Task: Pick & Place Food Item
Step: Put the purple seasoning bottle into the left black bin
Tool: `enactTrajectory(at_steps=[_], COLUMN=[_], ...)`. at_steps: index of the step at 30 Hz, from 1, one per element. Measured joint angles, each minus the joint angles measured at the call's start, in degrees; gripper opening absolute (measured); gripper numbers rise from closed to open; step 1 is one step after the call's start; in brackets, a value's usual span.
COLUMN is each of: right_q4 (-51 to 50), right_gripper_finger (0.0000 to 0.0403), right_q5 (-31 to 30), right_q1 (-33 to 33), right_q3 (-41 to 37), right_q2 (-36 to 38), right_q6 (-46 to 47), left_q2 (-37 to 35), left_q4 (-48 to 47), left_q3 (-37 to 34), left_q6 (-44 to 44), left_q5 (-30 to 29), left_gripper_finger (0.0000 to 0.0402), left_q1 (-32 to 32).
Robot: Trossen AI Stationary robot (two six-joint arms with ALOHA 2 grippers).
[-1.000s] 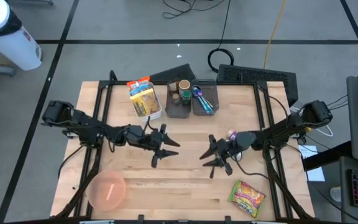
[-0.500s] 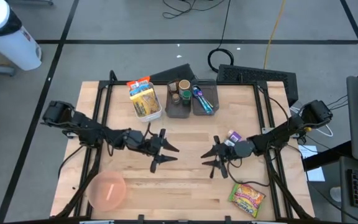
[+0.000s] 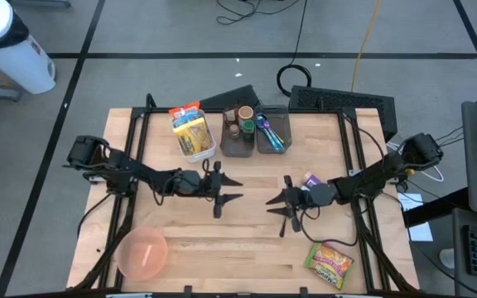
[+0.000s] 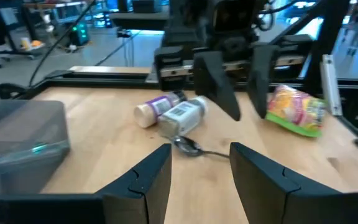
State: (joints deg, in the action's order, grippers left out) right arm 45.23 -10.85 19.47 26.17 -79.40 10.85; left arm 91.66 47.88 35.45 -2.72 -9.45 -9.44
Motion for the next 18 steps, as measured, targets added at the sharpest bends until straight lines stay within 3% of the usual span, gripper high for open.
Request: enactTrajectory(at_steps=[8, 18], right_q4=[0.0, 0.0], right_gripper_finger=[0.0127, 0.0237], right_q5=[0.4, 0.4], right_q1=[-4.1, -13.0], right_q3=[0.0, 0.0], right_q2=[0.0, 0.3], right_q6=[0.4, -2.9], left_q2=[0.0, 0.0], left_q4=[0.0, -0.1], left_q3=[0.0, 0.0], left_q6=[0.4, 9.7], left_q5=[0.0, 0.1], left_gripper_finger=[0.0170, 0.0170], left_q1=[3.3, 6.3])
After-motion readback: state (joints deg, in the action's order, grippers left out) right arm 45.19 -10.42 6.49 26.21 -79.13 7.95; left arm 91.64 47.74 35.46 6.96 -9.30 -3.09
